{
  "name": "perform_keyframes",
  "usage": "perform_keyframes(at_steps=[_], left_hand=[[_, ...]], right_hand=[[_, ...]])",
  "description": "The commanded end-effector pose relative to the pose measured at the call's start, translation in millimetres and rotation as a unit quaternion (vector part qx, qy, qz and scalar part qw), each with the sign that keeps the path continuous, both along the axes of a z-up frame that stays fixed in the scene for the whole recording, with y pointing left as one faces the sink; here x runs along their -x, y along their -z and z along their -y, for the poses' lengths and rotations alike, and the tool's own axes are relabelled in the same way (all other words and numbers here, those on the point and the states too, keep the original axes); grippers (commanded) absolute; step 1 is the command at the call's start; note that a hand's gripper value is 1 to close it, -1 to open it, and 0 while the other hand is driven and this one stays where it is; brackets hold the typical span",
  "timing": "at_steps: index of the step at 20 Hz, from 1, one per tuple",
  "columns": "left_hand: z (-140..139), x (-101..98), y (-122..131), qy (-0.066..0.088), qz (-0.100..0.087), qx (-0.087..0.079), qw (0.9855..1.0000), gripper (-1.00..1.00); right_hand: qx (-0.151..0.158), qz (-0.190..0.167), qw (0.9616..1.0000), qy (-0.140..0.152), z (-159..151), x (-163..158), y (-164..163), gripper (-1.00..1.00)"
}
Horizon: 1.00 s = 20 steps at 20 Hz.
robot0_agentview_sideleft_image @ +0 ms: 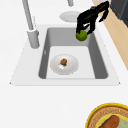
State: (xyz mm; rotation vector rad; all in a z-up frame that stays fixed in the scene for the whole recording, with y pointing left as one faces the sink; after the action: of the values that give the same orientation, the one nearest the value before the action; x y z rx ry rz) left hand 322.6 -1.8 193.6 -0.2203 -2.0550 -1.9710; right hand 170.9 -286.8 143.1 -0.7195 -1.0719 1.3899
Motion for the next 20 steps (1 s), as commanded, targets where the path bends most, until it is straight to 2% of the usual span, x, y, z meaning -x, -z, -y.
perform_keyframes(at_steps=[1,3,8,12,15,16,20], left_hand=[[4.3,0.1,30.9,0.03,0.0,0.0,0.9995,1.0],[4.1,9.8,47.5,0.036,0.0,0.012,0.9993,1.0],[5.0,11.6,89.7,0.038,-0.001,0.006,0.9993,1.0],[-3.8,1.9,117.4,0.05,-0.009,0.007,0.9987,1.0],[-6.7,-3.0,133.7,0.054,-0.006,0.008,0.9985,1.0],[-6.7,-5.7,139.9,0.054,-0.003,0.009,0.9985,1.0],[-5.6,-15.4,156.4,0.036,-0.003,0.01,0.9993,1.0]], right_hand=[[0.0,0.0,1.0,0.0,0.0,0.0,0.0,0.0],[0.0,0.0,1.0,0.0,0.0,0.0,0.0,0.0],[0.0,0.0,1.0,0.0,0.0,0.0,0.0,0.0],[0.0,0.0,1.0,0.0,0.0,0.0,0.0,0.0],[0.0,0.0,1.0,0.0,0.0,0.0,0.0,0.0],[0.0,0.0,1.0,0.0,0.0,0.0,0.0,0.0],[0.0,0.0,1.0,0.0,0.0,0.0,0.0,0.0]])
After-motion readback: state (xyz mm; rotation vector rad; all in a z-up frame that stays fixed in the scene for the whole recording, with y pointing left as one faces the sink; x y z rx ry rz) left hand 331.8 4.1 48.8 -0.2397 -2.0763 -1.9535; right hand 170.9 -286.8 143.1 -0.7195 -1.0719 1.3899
